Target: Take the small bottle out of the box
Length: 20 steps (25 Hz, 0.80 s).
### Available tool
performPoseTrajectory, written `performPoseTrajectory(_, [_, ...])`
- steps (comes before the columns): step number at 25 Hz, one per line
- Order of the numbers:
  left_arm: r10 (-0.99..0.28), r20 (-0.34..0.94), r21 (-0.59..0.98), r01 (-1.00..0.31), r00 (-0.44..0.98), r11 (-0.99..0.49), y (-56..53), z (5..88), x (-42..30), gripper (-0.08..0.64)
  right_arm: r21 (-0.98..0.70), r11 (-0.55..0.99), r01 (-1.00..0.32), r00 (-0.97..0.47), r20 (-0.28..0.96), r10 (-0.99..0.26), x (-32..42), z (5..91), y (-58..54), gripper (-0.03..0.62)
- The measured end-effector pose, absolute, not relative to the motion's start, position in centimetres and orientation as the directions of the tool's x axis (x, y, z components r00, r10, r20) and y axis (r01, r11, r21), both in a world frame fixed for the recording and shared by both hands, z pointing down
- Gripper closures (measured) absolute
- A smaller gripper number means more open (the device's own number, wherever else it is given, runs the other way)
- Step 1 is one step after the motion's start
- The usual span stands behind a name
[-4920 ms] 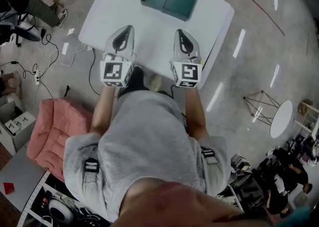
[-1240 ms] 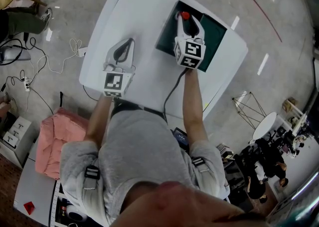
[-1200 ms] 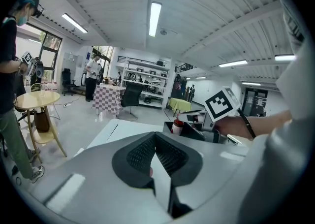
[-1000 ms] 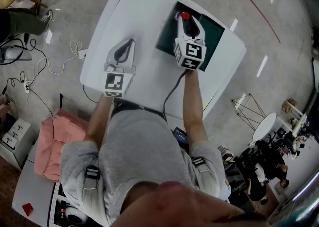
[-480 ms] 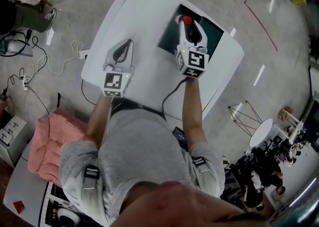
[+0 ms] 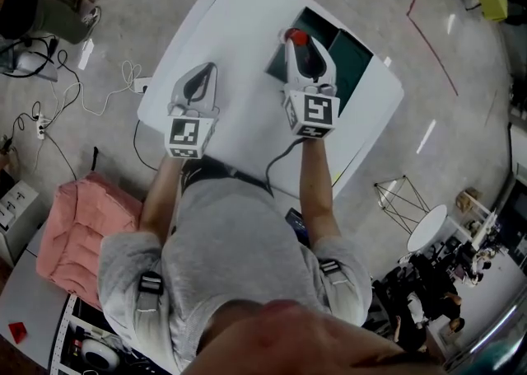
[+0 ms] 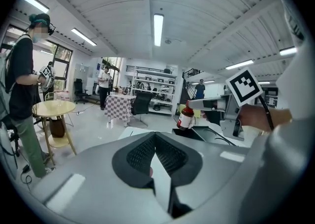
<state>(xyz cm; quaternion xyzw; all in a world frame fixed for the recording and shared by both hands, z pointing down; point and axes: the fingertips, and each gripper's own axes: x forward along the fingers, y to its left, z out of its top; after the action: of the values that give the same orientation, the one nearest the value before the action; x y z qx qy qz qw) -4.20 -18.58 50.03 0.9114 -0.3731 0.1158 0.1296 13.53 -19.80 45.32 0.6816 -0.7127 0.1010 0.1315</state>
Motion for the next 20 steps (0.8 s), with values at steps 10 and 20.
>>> performPoseTrajectory(10, [-0.699, 0.308, 0.138, -0.757, 0.646, -0.639, -17.5, 49.8, -7.1, 0.549, 0.024, 0.163, -0.986, -0.146, 0.329, -0.933, 8.7, 45.6, -19.3, 0.462])
performPoseTrajectory(20, [-0.746, 0.315, 0.131, -0.806, 0.586, -0.578, -16.6, 50.0, -10.1, 0.549, 0.014, 0.265, -0.964, -0.245, 0.340, -0.908, 4.5, 46.6, -19.5, 0.462])
